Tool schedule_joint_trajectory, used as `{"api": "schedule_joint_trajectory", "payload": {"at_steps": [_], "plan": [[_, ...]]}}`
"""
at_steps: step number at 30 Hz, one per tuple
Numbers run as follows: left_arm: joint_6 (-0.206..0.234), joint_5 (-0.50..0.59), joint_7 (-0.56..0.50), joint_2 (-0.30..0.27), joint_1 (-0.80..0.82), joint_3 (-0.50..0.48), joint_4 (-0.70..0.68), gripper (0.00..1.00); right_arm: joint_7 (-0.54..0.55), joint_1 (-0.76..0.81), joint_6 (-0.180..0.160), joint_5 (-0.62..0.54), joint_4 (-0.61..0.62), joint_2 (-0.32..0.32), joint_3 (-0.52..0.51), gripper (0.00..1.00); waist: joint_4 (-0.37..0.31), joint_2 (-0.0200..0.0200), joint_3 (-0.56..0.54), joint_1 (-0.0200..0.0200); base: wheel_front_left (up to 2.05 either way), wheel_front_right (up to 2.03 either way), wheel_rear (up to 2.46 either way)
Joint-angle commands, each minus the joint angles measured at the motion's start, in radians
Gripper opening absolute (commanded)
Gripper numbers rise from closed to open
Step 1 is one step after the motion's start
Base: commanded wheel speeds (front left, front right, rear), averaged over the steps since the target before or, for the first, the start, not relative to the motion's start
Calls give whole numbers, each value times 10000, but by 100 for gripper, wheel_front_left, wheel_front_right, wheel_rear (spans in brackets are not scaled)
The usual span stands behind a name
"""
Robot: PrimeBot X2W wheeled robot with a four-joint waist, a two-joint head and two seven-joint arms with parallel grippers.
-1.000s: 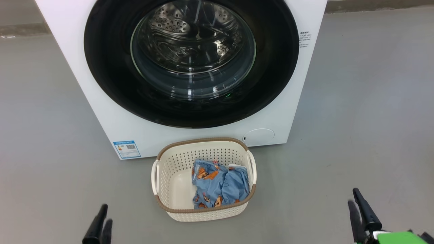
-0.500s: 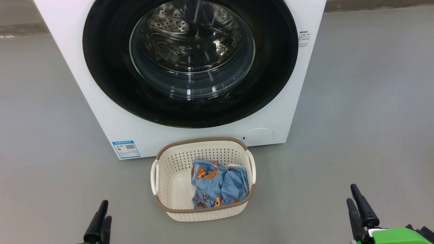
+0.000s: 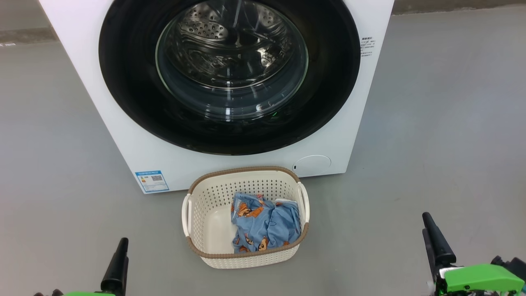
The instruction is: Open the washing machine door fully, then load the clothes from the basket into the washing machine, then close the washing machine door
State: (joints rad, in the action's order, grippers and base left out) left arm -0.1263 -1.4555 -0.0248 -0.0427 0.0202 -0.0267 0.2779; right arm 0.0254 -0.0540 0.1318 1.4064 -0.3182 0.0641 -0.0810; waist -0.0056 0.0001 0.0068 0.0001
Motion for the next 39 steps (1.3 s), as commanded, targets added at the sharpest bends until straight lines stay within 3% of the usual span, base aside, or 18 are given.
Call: {"api": "schedule_joint_trajectory", "payload": {"at_steps": [1, 25, 39], "plan": [[-17, 286, 119, -231, 456, -55, -353, 100, -143, -535, -3, -395, 298, 157, 104, 100, -1, -1, 0, -1, 0, 0, 0], [-24, 3028, 796, -618, 485, 296, -611, 100, -816, -795, -5, -3577, 352, 472, 591, 100, 5, -1, -58, -1, 0, 0, 0], [-28, 5184, 1237, -806, 516, 429, -728, 100, -1254, -1004, -6, -5711, 439, 667, 841, 100, -21, -1, -77, -1, 0, 0, 0]]}}
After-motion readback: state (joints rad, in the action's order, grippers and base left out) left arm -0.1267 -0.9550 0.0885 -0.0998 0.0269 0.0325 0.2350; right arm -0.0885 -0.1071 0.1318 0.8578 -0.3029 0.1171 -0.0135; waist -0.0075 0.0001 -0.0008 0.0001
